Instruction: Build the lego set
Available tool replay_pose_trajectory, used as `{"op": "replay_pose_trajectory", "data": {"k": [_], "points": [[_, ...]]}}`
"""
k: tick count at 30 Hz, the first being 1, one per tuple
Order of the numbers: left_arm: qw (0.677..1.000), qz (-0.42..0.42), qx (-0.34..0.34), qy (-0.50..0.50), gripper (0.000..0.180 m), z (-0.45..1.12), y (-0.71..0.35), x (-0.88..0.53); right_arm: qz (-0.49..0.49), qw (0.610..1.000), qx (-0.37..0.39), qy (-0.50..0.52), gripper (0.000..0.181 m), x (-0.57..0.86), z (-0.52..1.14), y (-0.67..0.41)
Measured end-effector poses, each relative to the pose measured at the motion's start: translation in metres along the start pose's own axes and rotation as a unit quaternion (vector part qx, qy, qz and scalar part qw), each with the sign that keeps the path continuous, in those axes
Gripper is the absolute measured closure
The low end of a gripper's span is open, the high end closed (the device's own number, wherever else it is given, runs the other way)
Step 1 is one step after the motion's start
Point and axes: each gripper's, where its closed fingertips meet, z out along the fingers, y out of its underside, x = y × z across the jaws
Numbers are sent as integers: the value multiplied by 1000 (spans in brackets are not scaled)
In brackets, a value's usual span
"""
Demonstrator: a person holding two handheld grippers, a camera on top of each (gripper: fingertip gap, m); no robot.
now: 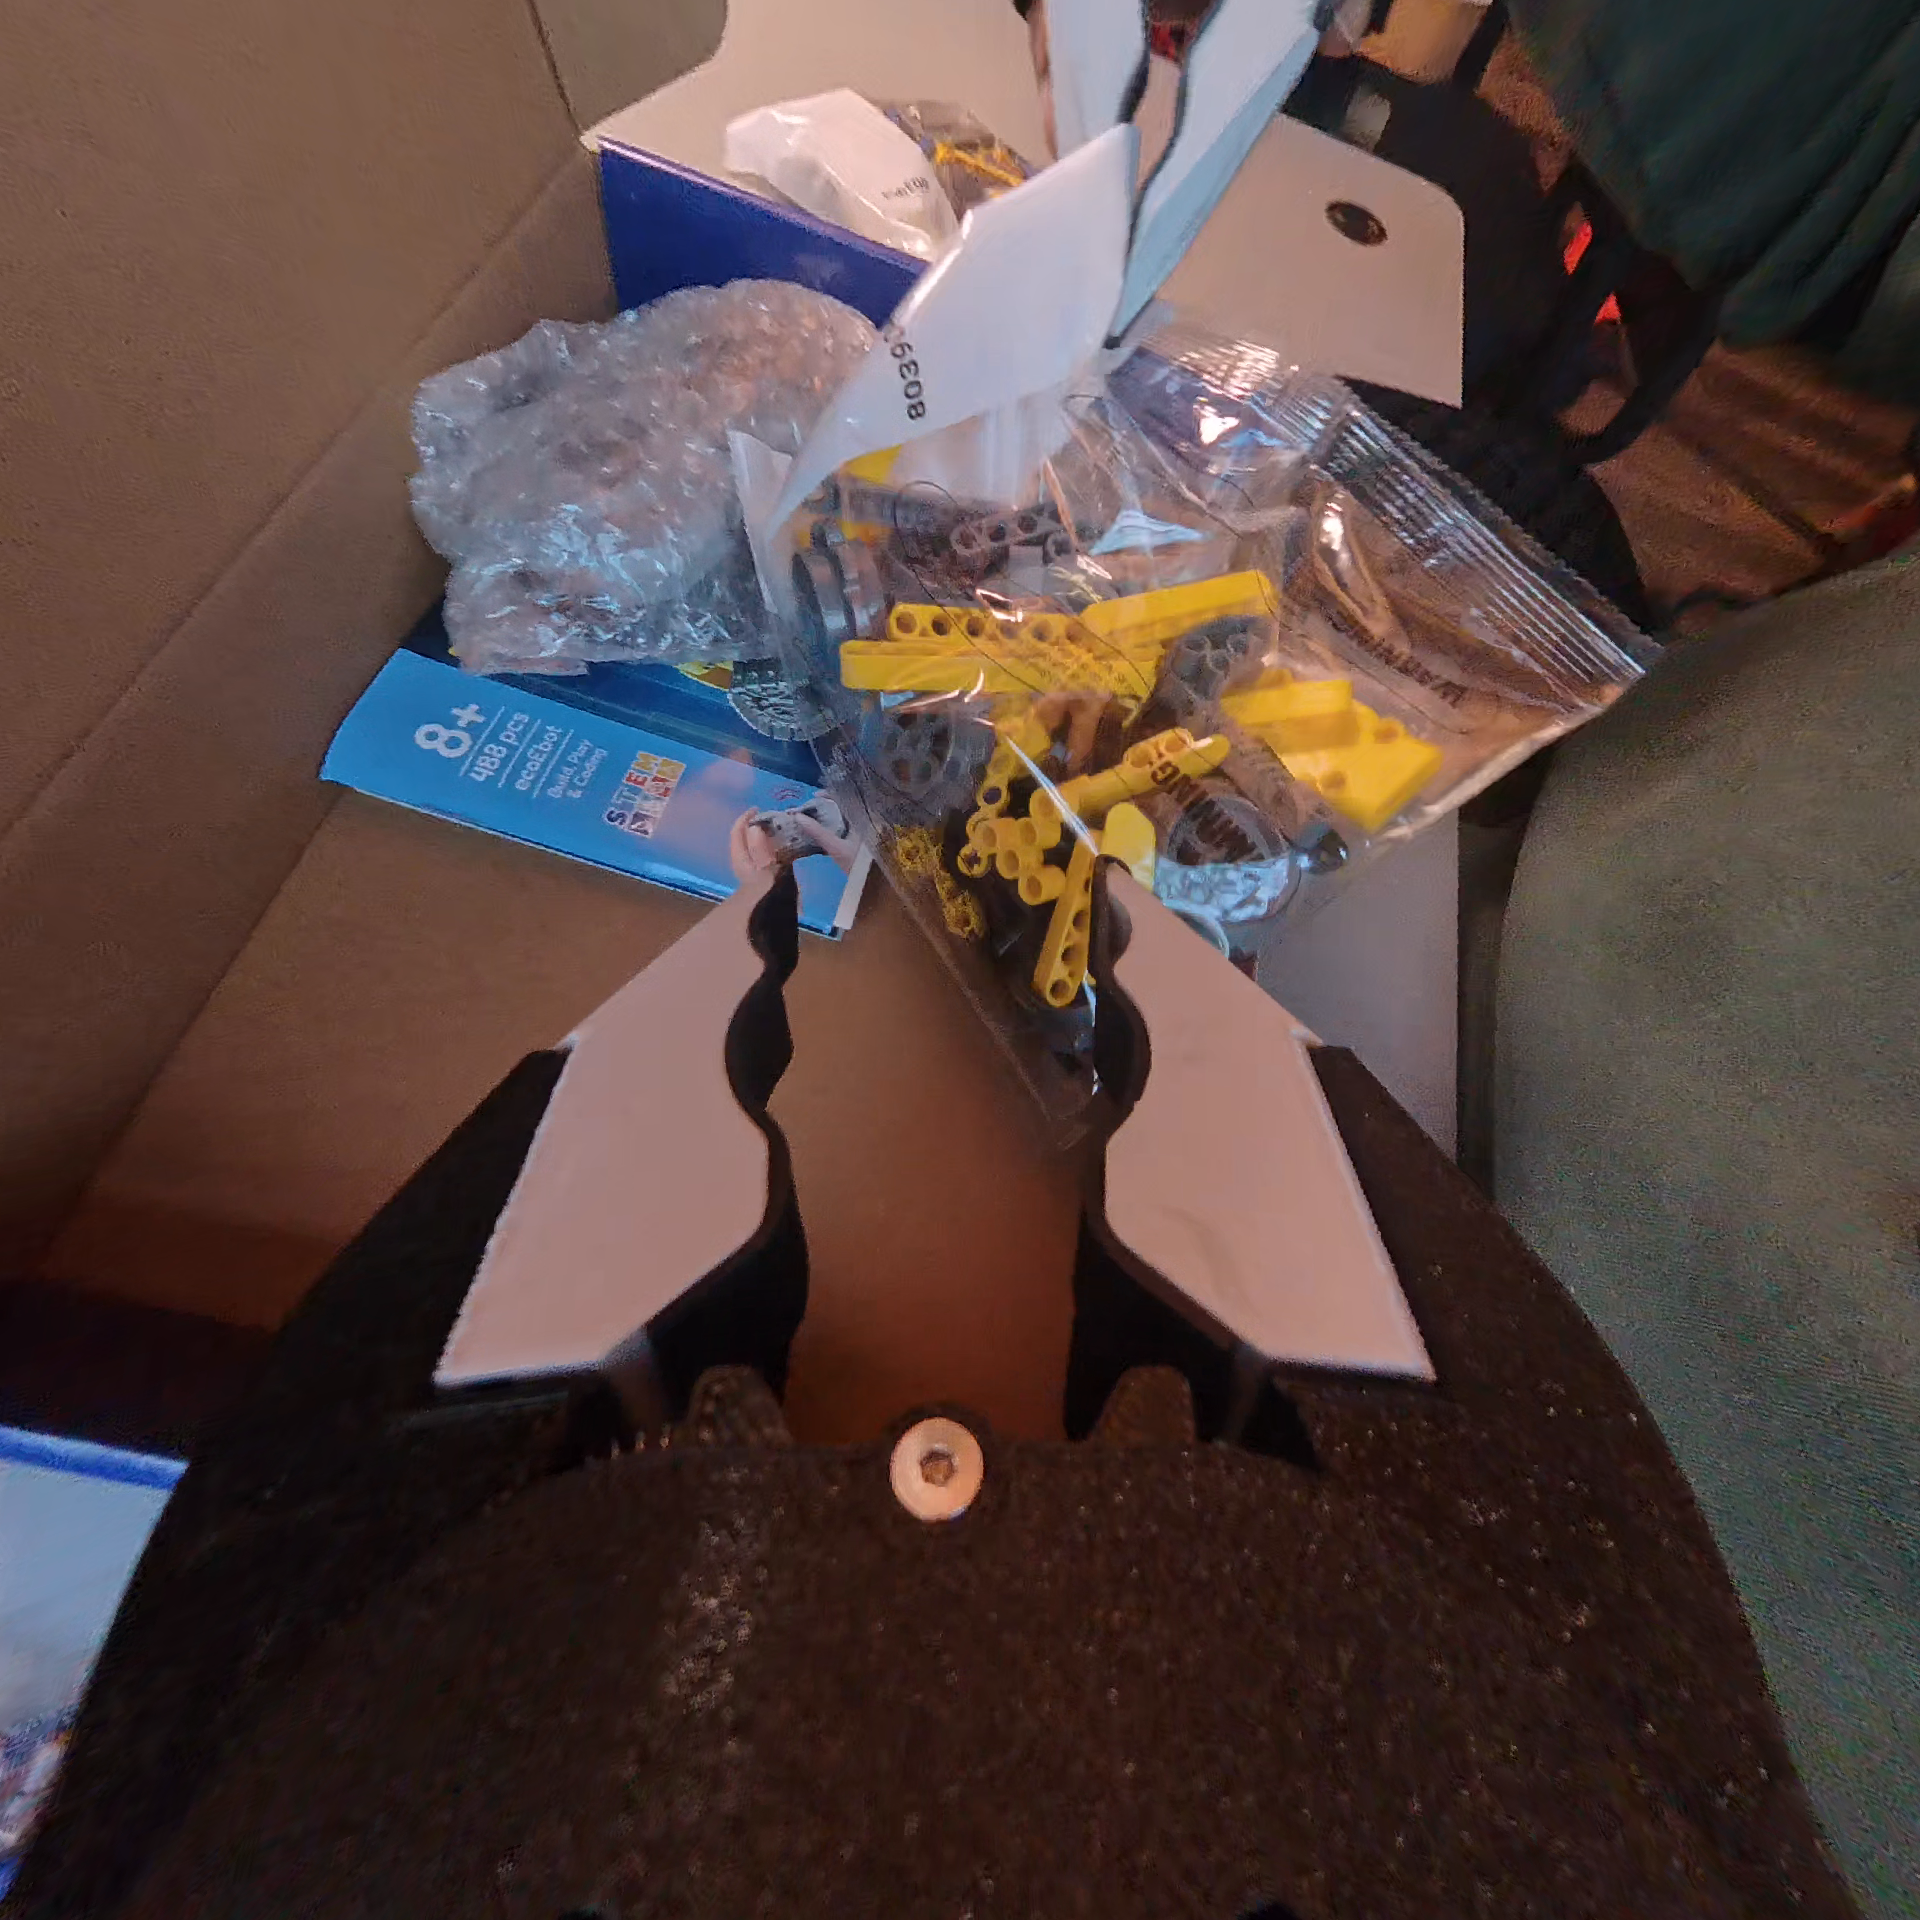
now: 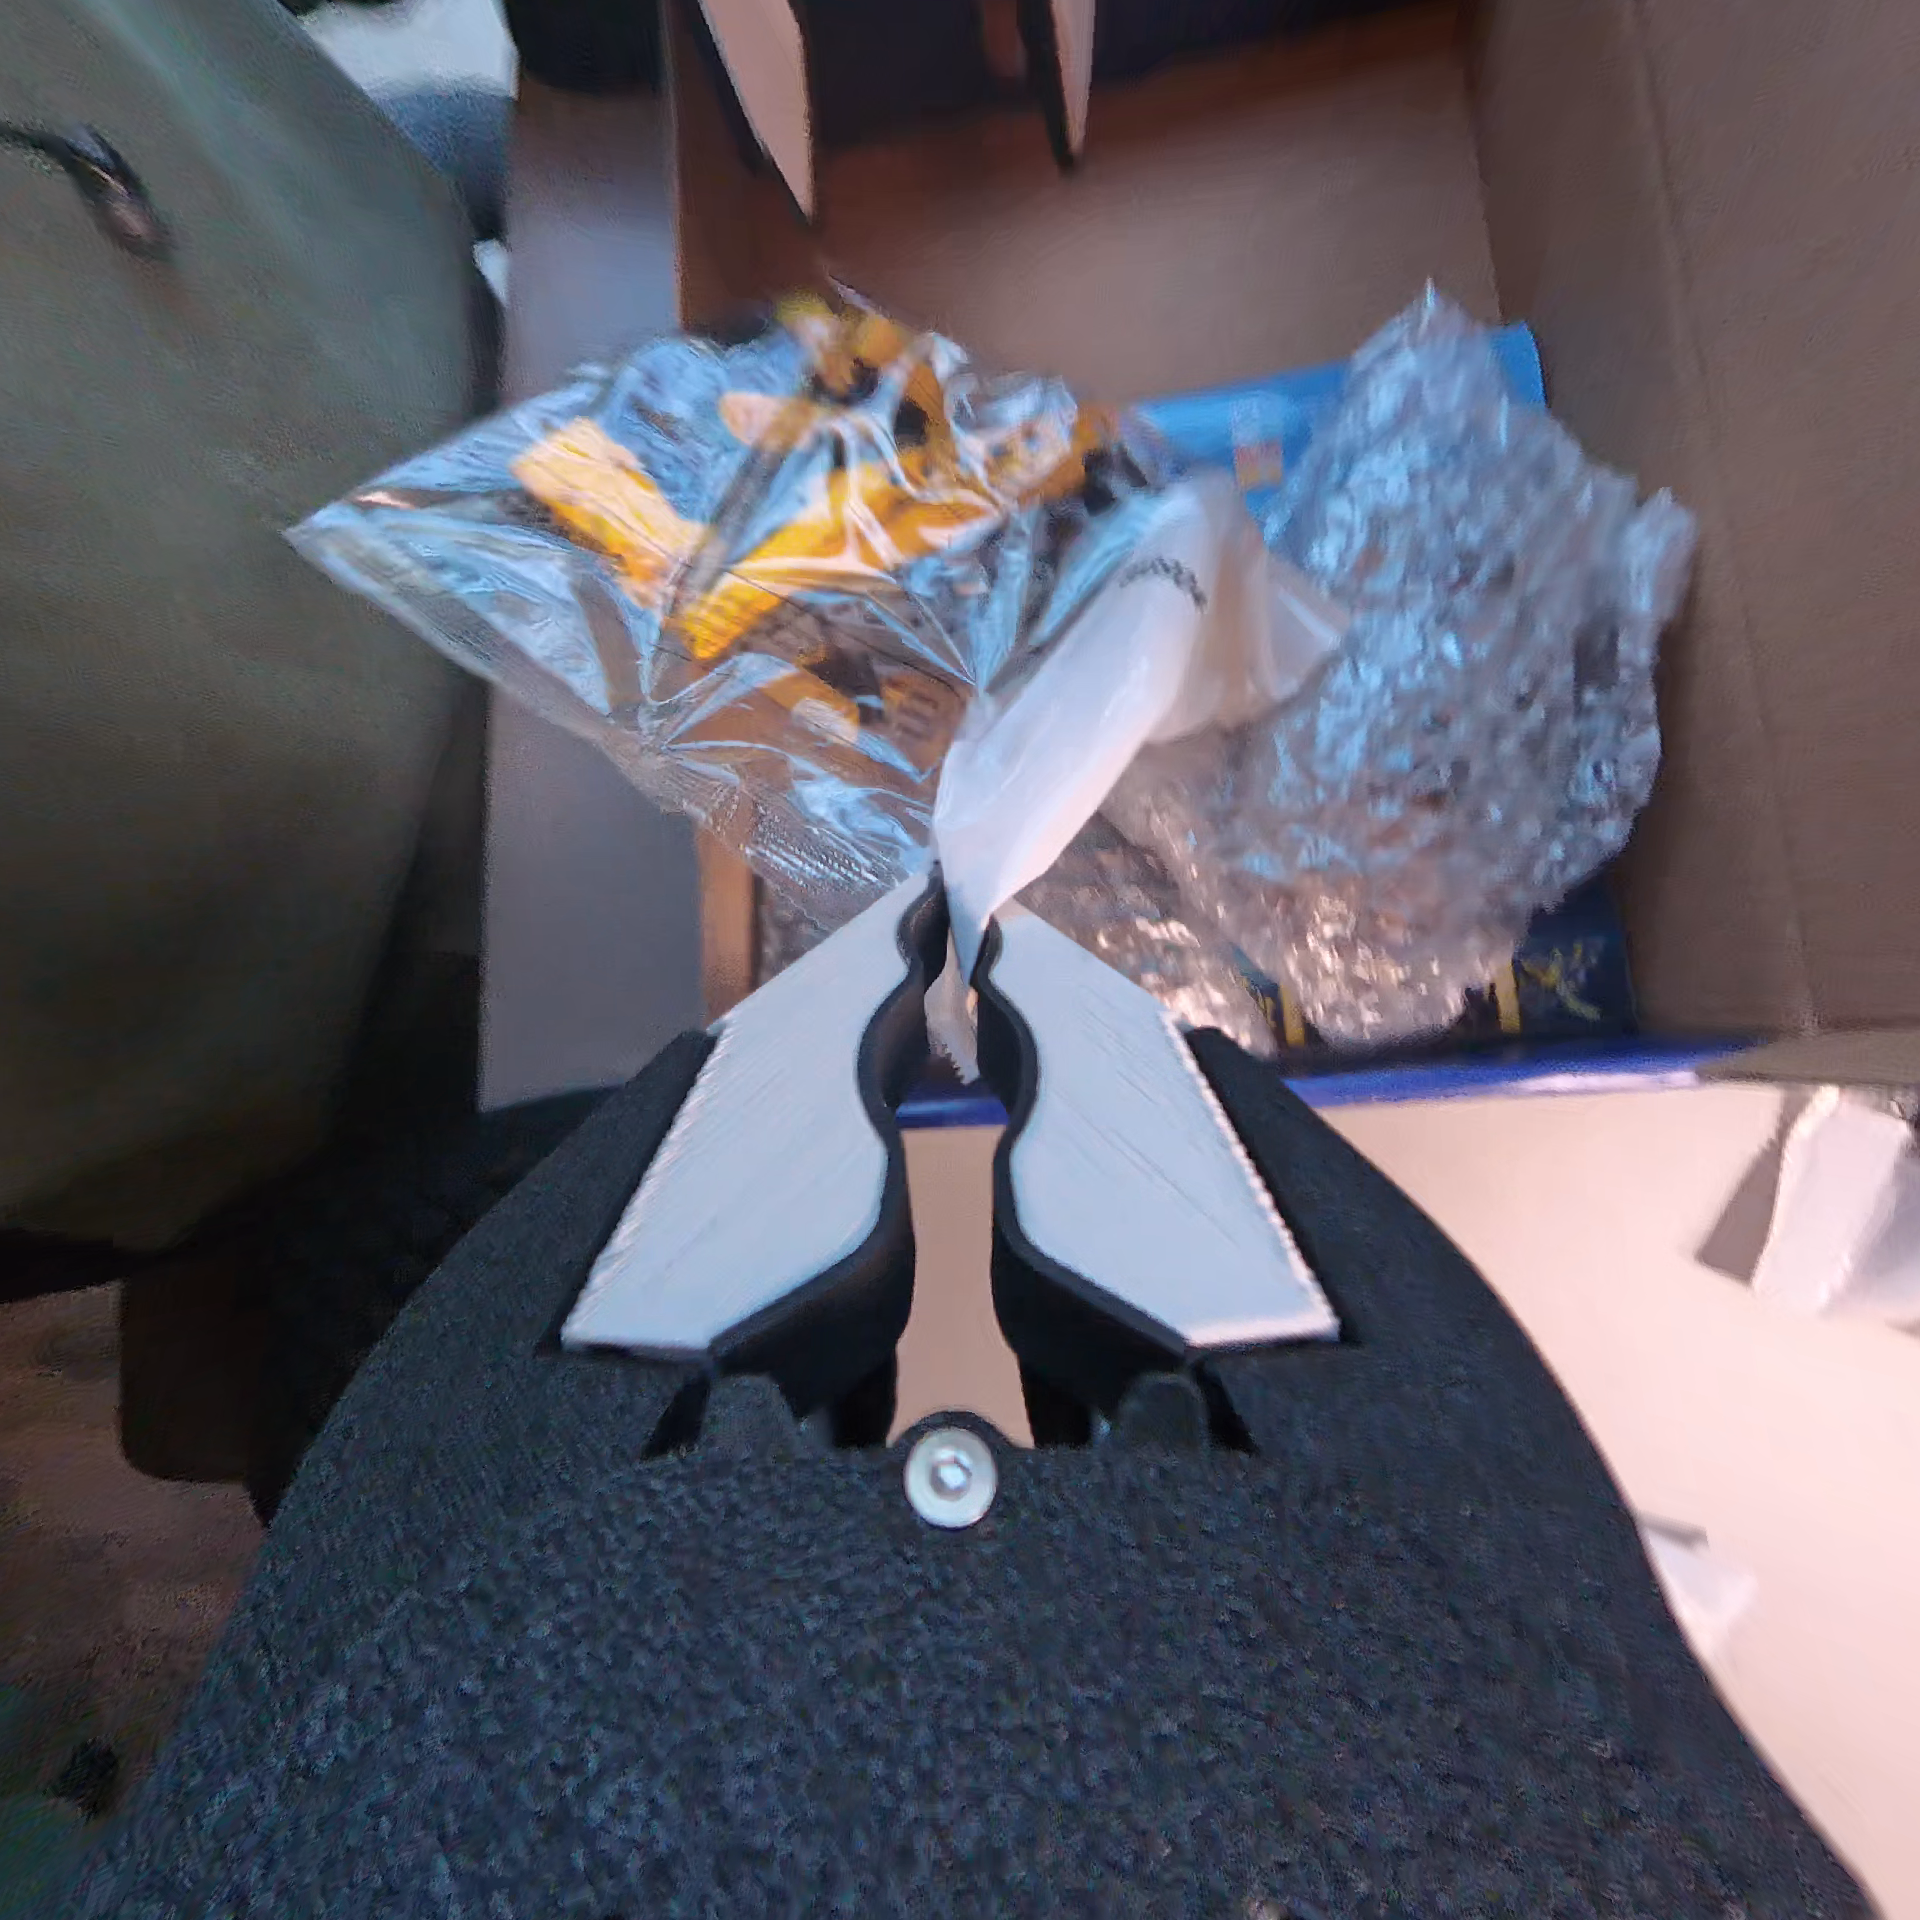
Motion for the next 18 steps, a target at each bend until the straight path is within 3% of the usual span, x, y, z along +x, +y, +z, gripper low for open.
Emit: {"op": "replay_pose_trajectory", "data": {"k": [6,10,13,15,17,18], "points": [[998,5,-64,25,109,22,-8,5,-4,995,-48,83,168,27,7,21],[992,-2,-119,43,105,40,-7,2,-40,989,-55,130,170,34,6,19],[988,-3,-132,82,133,47,-9,12,-56,986,-36,156,172,38,0,17],[987,12,-138,82,143,52,-8,14,-58,984,-4,168,172,40,-4,15],[989,32,-126,70,173,53,-12,15,-49,983,29,174,172,41,-6,14],[990,47,-118,58,177,53,-15,14,-45,982,39,179,172,42,-7,15]]}}
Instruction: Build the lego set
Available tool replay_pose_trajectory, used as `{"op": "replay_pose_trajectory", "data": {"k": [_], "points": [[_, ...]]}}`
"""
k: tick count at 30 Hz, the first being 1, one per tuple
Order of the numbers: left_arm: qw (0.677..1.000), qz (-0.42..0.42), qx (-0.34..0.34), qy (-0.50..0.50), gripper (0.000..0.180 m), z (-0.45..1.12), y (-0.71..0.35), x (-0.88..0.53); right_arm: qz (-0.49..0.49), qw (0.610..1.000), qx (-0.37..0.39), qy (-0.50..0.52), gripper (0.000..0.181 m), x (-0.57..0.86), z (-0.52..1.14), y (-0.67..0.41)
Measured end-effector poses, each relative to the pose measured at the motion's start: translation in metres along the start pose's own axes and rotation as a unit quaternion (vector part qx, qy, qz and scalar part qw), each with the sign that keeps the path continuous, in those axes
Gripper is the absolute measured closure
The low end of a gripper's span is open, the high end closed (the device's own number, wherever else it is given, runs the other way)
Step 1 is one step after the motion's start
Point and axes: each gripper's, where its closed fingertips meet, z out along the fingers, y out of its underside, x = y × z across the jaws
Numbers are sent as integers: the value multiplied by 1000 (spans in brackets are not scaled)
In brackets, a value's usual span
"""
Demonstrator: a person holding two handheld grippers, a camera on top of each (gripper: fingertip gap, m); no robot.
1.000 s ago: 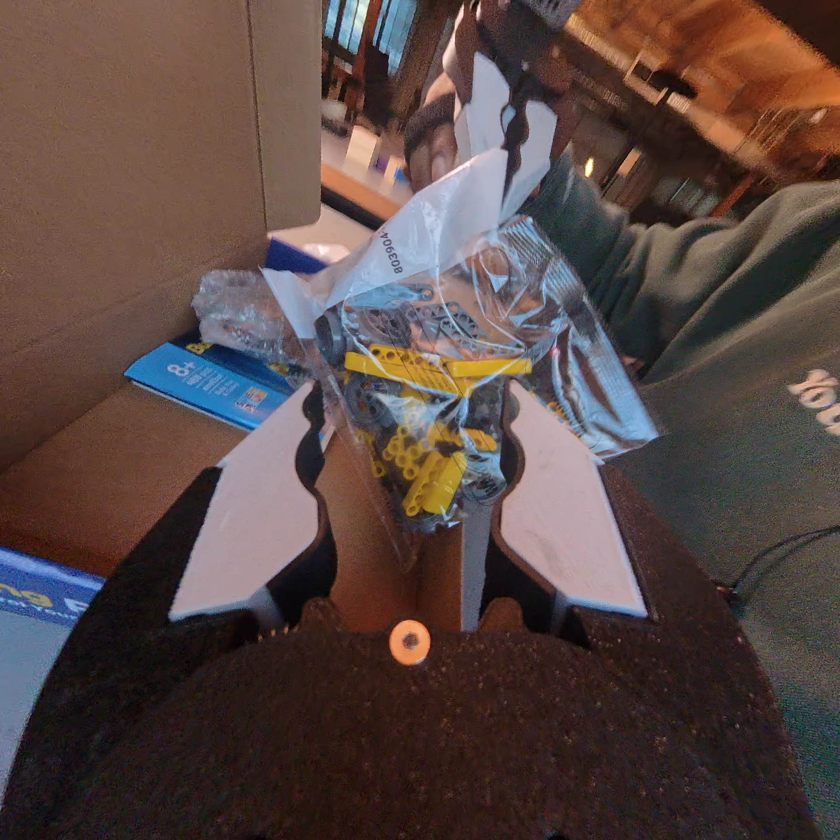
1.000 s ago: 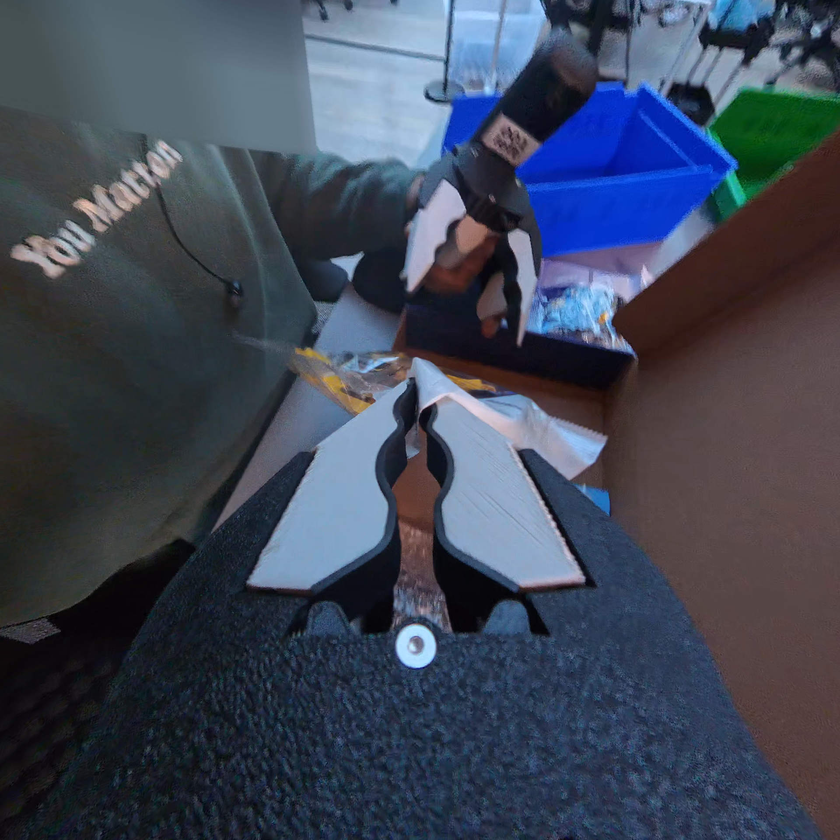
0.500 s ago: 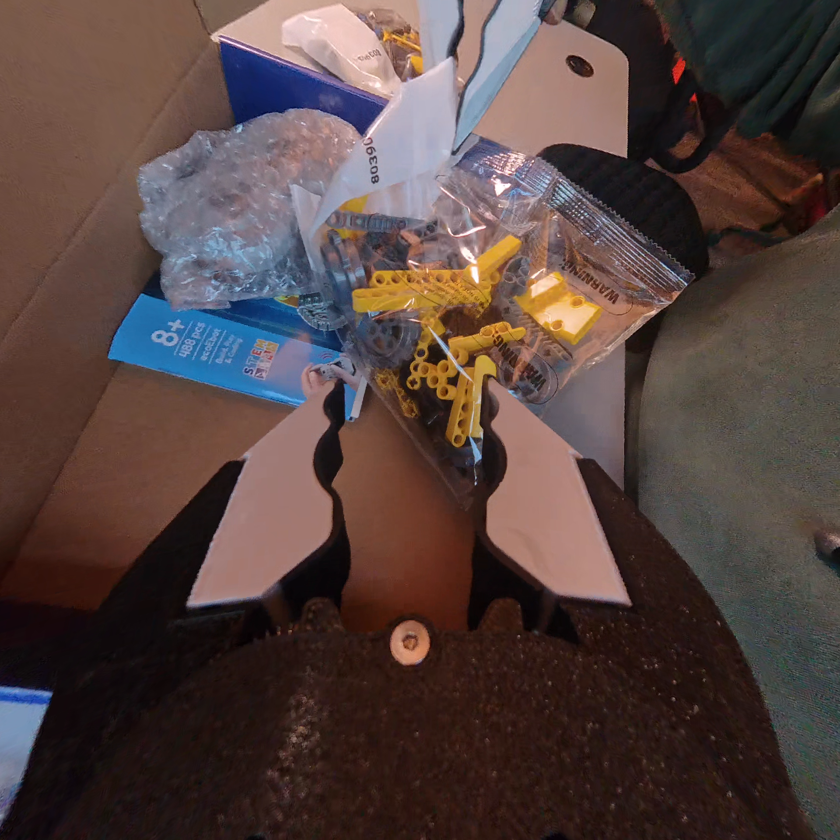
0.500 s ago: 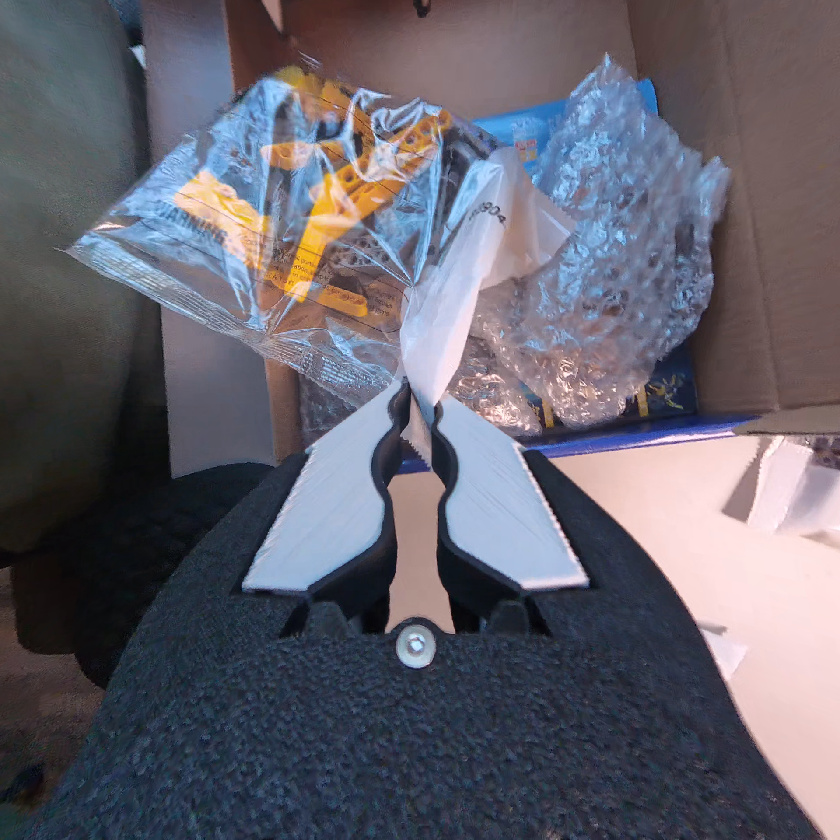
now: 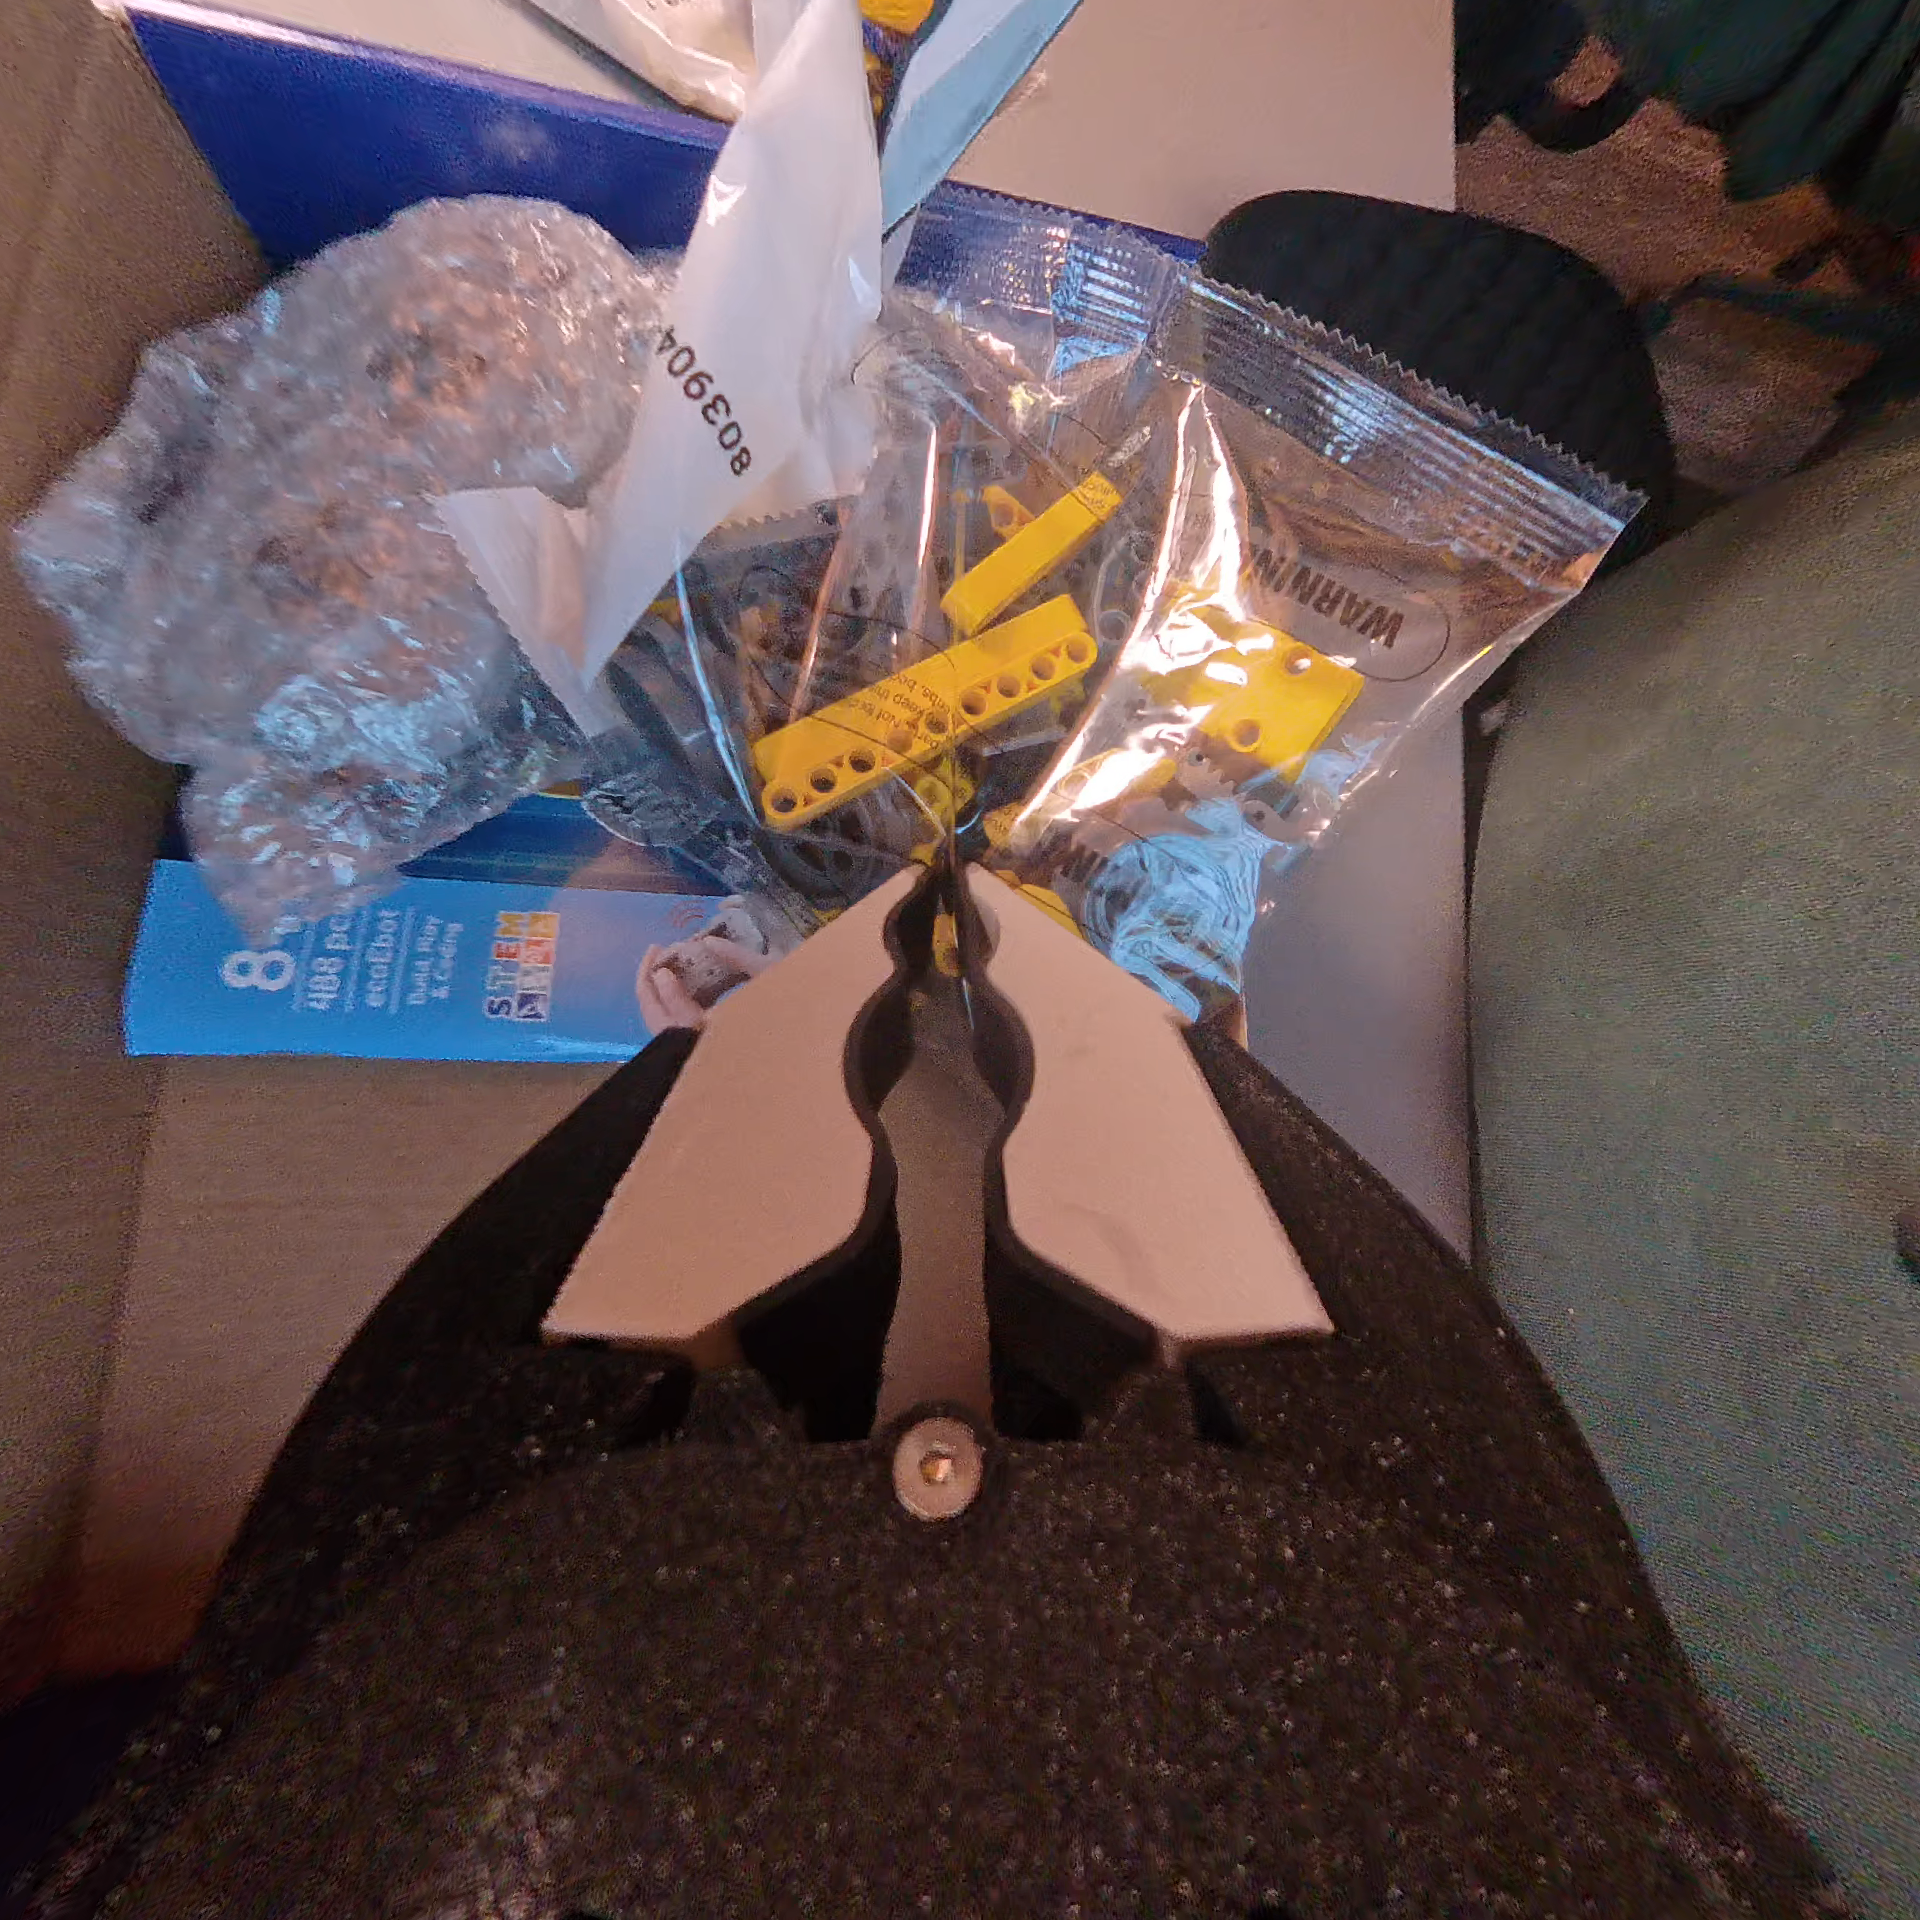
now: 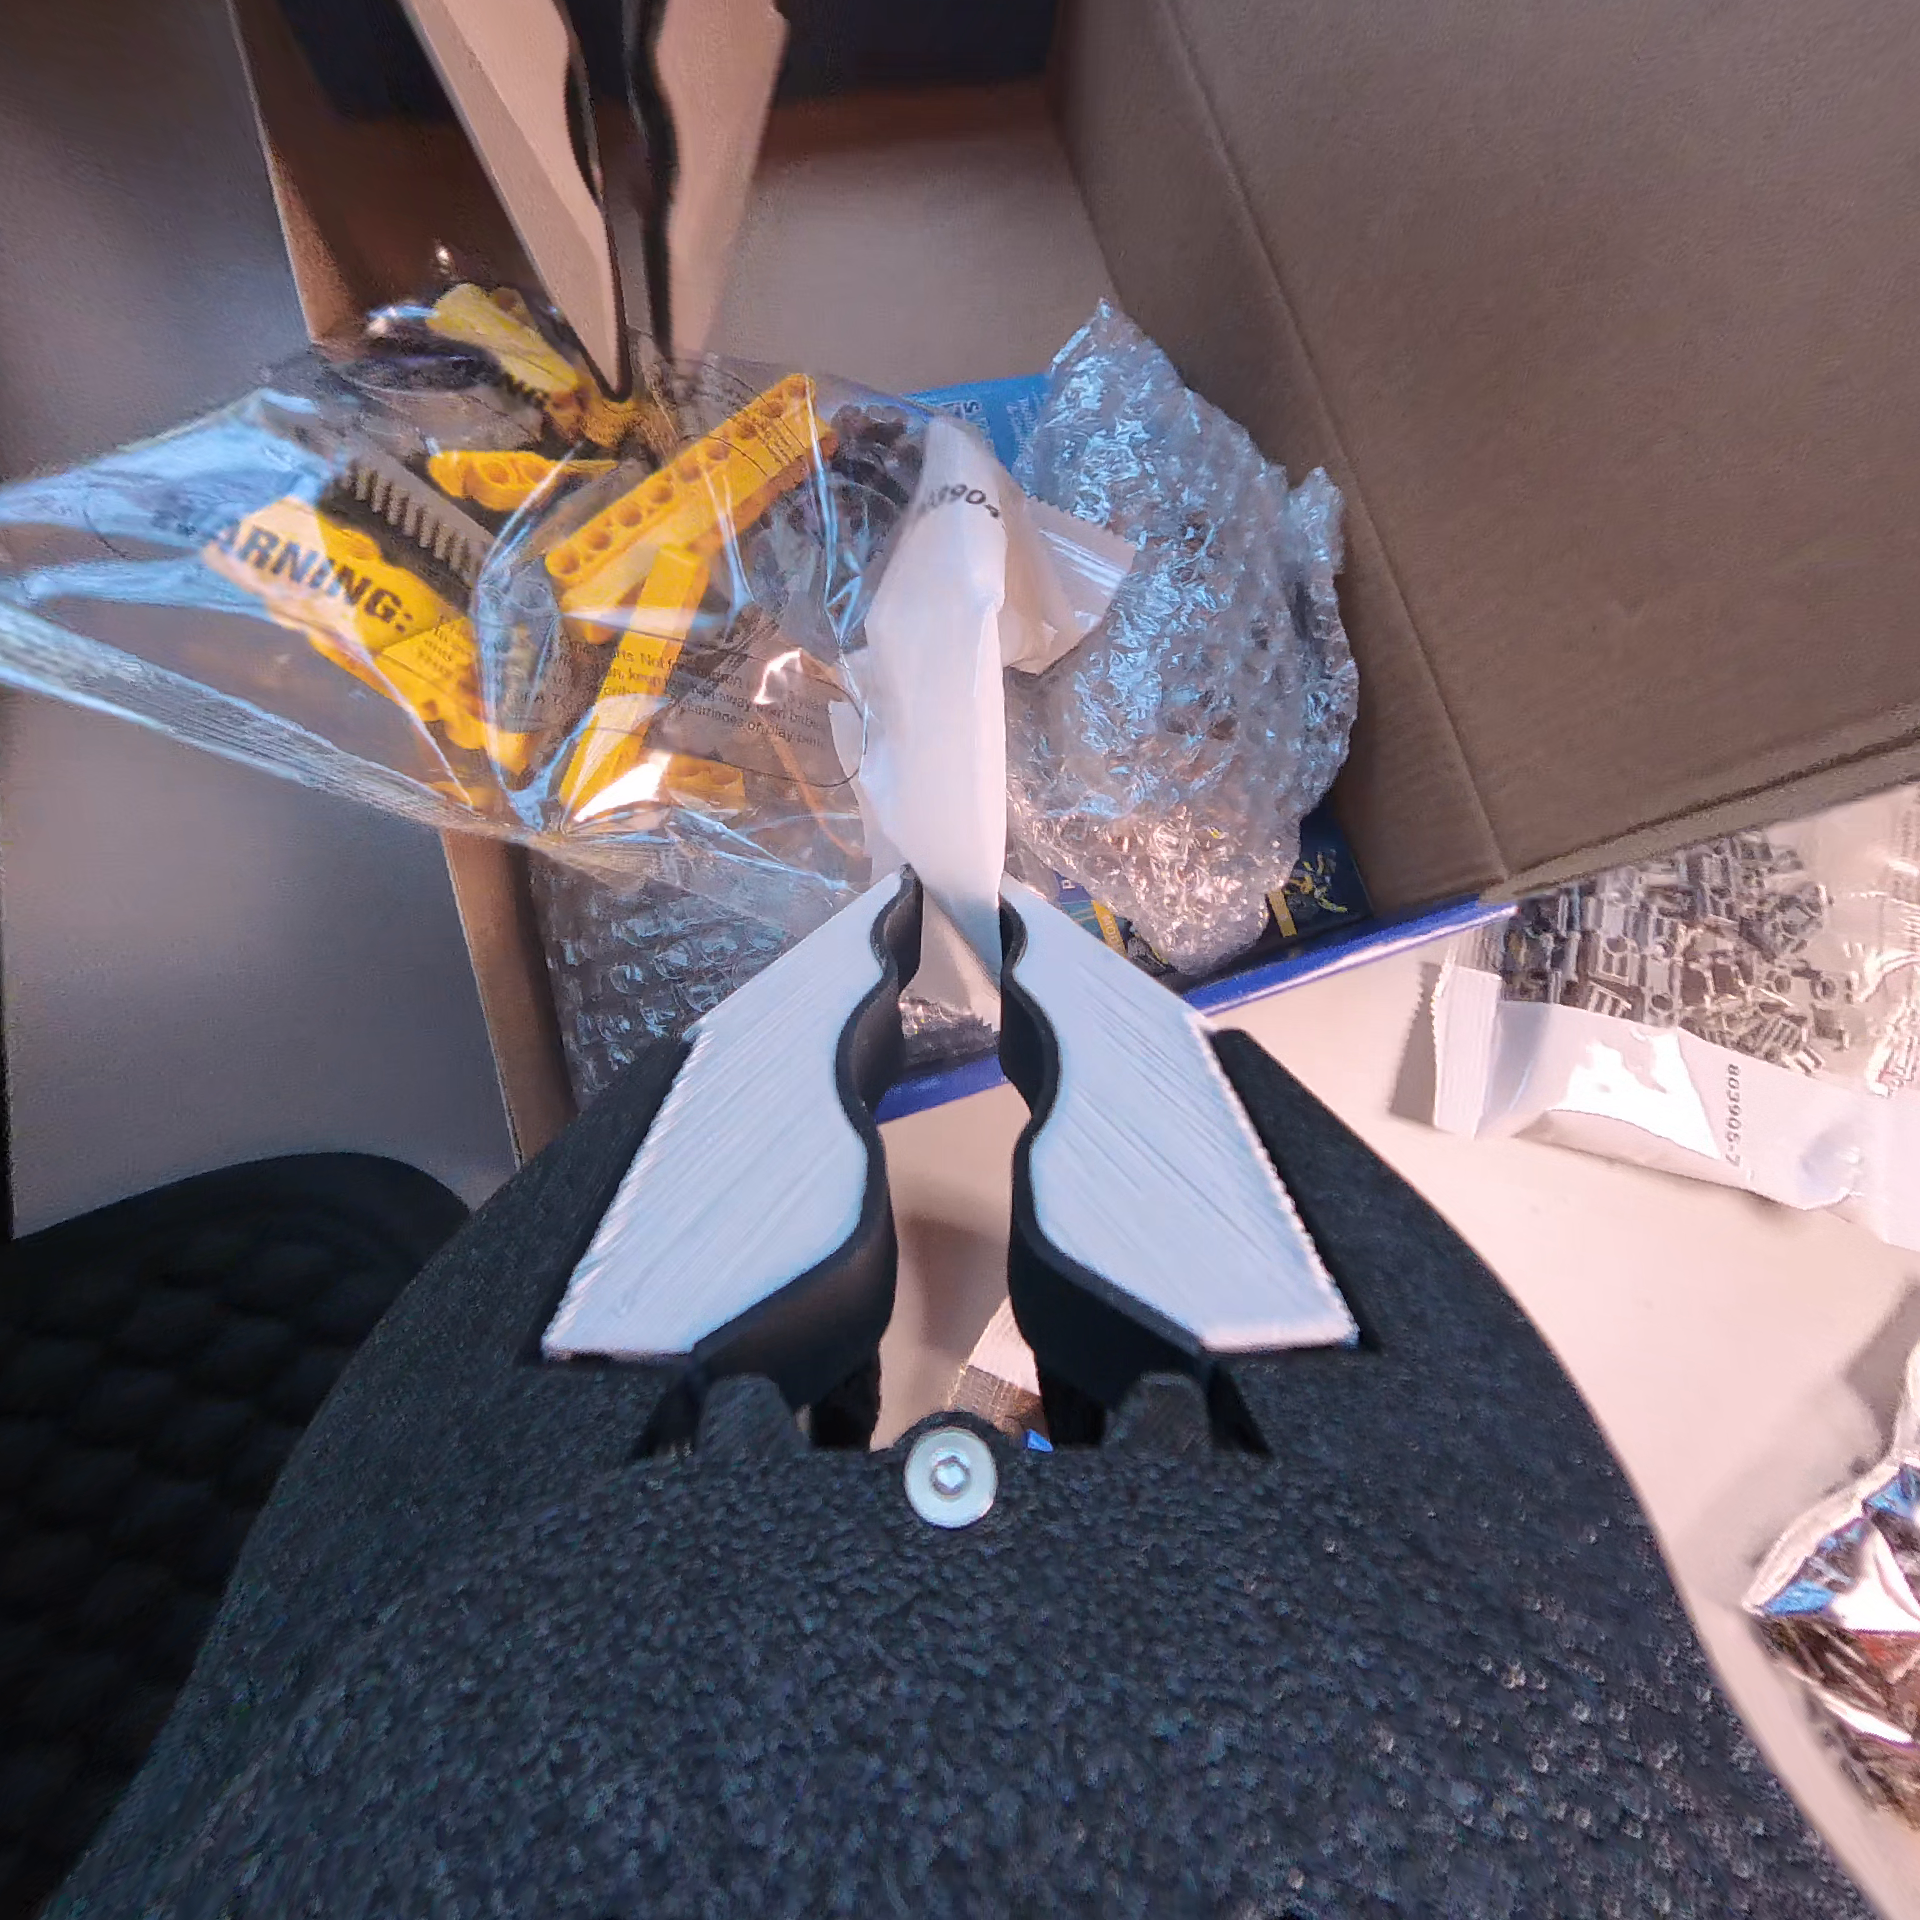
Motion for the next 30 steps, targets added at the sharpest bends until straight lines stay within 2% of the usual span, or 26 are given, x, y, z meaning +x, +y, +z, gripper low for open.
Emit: {"op": "replay_pose_trajectory", "data": {"k": [4,9,14,18,22,24,26,28,30], "points": [[995,58,14,-78,180,-13,-9,-3,36,998,49,20,172,6,-5,-1],[979,84,75,-168,180,-45,-26,-8,122,979,151,59,171,24,-26,-14],[959,89,136,-231,180,-75,-34,-12,243,935,257,-14,140,11,-42,-36],[946,99,167,-260,180,-86,-38,-11,288,914,273,-88,114,-18,-31,-54],[932,128,204,-272,180,-90,-46,1,324,893,279,-139,106,-43,-14,-80],[925,155,215,-273,180,-87,-50,12,356,866,310,-166,120,-50,-15,-101],[921,166,230,-266,180,-84,-51,22,363,860,324,-152,158,-51,-13,-112],[925,149,255,-240,177,-87,-49,29,319,881,327,-121,169,-51,-19,-113],[916,107,306,-237,178,-106,-48,27,291,894,324,-104,172,-49,-36,-111]]}}
